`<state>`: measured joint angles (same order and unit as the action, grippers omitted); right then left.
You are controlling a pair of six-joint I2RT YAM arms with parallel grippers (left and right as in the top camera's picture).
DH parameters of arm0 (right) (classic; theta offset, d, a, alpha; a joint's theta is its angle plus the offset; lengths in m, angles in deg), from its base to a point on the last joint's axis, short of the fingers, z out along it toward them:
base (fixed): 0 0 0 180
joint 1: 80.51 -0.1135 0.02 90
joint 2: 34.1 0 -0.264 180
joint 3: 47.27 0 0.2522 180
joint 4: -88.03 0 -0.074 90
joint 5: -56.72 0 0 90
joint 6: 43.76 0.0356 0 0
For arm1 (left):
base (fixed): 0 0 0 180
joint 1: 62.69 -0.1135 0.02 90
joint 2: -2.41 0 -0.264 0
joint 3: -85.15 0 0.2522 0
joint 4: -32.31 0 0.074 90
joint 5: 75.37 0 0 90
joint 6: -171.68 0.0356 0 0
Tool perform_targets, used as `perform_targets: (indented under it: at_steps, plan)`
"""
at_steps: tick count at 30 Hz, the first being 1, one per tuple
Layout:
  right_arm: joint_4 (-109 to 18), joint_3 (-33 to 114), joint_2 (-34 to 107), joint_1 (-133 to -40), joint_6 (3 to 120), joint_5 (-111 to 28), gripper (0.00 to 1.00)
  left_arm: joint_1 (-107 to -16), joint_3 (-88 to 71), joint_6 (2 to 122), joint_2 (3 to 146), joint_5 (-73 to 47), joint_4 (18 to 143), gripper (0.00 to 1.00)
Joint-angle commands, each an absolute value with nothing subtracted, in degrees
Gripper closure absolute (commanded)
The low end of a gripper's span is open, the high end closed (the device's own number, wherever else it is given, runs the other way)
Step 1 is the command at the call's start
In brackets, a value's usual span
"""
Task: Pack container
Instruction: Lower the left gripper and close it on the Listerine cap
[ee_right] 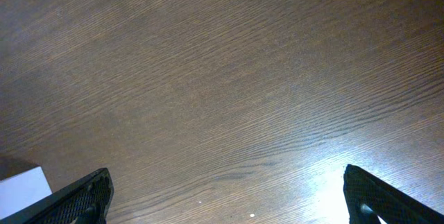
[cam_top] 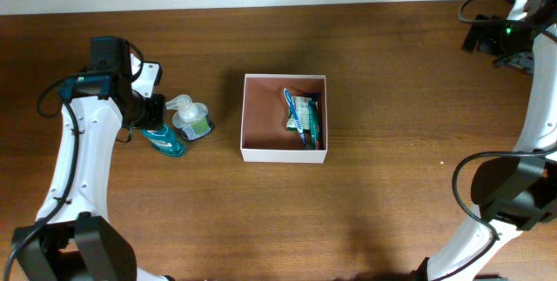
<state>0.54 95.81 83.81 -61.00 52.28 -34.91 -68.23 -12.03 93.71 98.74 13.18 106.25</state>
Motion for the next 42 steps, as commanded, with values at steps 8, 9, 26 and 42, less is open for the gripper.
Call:
perform_targets:
  at_steps: [8,9,26,42]
  plan:
    - [0.5,96.1,82.7,-60.9,52.7,-35.4,0.01,-68.4,-18.4,94.2,97.0,13.6,110.5,0.63]
    - [0.5,96.1,82.7,-60.9,52.7,-35.4,0.01,-68.4,-19.5,94.2,96.9,13.6,111.1,0.63]
    - [0.5,96.1,82.7,-60.9,52.7,-35.4,0.02,-68.4,-25.0,94.2,101.4,13.4,118.2,0.38]
    - [0.5,96.1,82.7,-60.9,52.7,-35.4,0.01,-68.4,-25.0,94.2,107.5,13.4,119.0,0.38]
